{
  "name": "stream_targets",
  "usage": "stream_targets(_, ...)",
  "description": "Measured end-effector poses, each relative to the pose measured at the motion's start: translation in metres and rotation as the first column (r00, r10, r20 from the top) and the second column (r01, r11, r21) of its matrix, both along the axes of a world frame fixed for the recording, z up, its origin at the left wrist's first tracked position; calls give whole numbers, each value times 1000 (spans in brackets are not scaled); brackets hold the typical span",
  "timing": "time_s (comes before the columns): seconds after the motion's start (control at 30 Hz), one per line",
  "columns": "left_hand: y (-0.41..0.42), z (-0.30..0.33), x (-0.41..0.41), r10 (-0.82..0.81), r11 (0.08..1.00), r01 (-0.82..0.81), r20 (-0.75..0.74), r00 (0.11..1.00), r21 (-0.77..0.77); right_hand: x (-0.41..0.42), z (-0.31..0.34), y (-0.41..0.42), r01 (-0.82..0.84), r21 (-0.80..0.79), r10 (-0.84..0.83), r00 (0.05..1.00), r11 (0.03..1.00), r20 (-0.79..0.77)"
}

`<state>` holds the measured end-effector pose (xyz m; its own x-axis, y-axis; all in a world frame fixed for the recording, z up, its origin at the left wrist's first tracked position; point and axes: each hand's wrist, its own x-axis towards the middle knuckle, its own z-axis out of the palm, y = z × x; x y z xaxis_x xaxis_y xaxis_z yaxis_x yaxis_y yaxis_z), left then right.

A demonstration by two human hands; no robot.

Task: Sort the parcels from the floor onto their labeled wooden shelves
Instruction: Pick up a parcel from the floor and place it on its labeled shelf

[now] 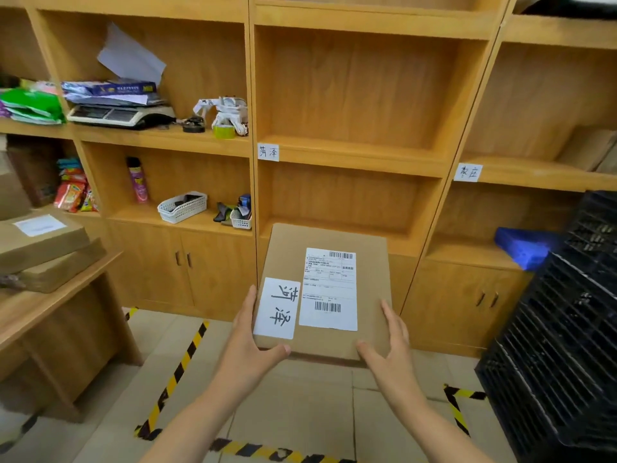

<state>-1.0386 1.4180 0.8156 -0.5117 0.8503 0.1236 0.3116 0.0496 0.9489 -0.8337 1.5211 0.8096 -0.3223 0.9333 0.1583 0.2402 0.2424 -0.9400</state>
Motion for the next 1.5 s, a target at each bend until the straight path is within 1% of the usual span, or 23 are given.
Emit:
stream_targets(0.13, 67, 9, -34, 62, 998, -62, -7, 998, 4, -38, 5, 72, -38, -6, 37, 998, 999, -41)
stream_targets(0.33, 160, 15, -74, 132, 991, -132, -1, 991, 8, -86, 9, 180, -99, 6, 99, 993, 995, -58)
stream_targets(0.67, 237, 1, -150, 165, 986, -165, -11, 986, -16, -161, 1, 267, -180, -20, 180, 984, 983, -15)
stream_targets(0.8, 266, -6, -188, 155, 988, -155, 16, 988, -16, -198, -1, 291, -161, -12, 162, 987, 987, 1)
stream_targets(1.0, 323, -6, -264, 111, 994, -111, 38, 993, 8, -272, 1, 337, -81, 15, 80, 995, 997, 59)
stream_targets(1.13, 366, 3, -334, 24, 998, -27, 51, 998, 55, -335, 9, 372, -44, 69, 38, 995, 997, 87)
stream_targets(1.23, 395, 16, -382, -37, 995, 37, -4, 999, 93, -377, 16, 393, -18, 100, 9, 996, 995, 92)
stream_targets(1.33, 426, 29, -420, -72, 988, 85, -104, 992, 129, -409, 22, 414, 5, 106, -16, 995, 994, 98)
stream_targets(1.43, 459, 43, -446, -76, 984, 107, -199, 977, 146, -428, 31, 436, 33, 143, -53, 989, 989, 136)
stream_targets(1.5, 481, 54, -459, -90, 978, 127, -218, 972, 163, -435, 42, 453, 28, 192, -63, 982, 981, 180)
